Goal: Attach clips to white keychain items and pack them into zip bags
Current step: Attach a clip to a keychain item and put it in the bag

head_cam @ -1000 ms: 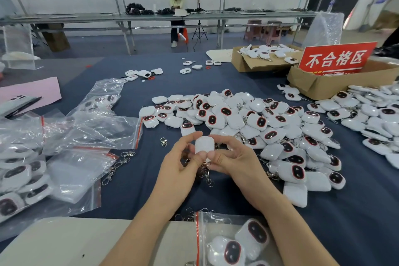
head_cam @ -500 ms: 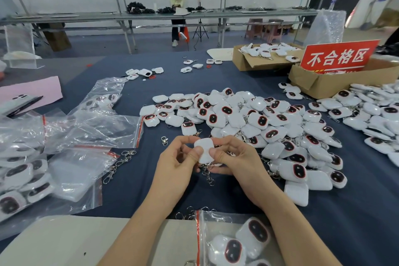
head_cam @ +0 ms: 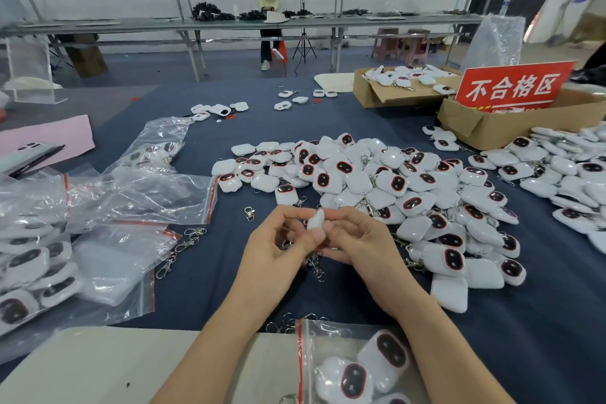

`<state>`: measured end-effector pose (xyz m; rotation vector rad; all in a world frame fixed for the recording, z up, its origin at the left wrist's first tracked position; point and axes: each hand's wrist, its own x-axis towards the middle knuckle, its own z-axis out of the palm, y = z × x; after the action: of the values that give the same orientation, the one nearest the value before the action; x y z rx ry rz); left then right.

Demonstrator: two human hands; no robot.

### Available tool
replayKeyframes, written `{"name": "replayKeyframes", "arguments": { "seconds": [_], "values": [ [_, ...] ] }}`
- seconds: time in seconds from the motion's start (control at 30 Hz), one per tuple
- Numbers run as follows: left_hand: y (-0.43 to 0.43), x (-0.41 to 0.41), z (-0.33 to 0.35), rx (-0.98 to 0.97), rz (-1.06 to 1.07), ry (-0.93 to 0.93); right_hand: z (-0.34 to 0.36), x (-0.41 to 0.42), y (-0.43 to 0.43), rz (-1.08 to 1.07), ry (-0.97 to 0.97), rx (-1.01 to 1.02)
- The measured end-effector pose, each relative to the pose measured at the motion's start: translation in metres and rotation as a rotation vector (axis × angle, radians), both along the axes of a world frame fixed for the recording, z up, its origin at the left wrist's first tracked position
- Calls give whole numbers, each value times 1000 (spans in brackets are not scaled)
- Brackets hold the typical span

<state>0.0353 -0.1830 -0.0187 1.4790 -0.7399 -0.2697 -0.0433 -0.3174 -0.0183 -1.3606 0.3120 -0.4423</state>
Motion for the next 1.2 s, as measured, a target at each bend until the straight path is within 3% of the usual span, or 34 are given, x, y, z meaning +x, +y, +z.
{"name": "replayKeyframes", "arguments": {
  "seconds": [0.23,0.53,0.73,0.9,1.03,1.2],
  "values": [
    [-1,-6,0,82,-50,-57,0,0,1,74,14,-72],
    [2,-10,0,135,-21,-140,0,-1,-2,42,-24,-17],
    [19,-11,17,132,71,-152,21,-3,-2,32,-59,-128],
    [72,-8,28,284,27,56,55,-19,-5,86,29,-397],
    [109,-23,28,459,-53,127,60,-38,5,276,271,-650],
    [125,-49,35,451,-216,324,59,-56,27,464,474,-914]
  ]
}}
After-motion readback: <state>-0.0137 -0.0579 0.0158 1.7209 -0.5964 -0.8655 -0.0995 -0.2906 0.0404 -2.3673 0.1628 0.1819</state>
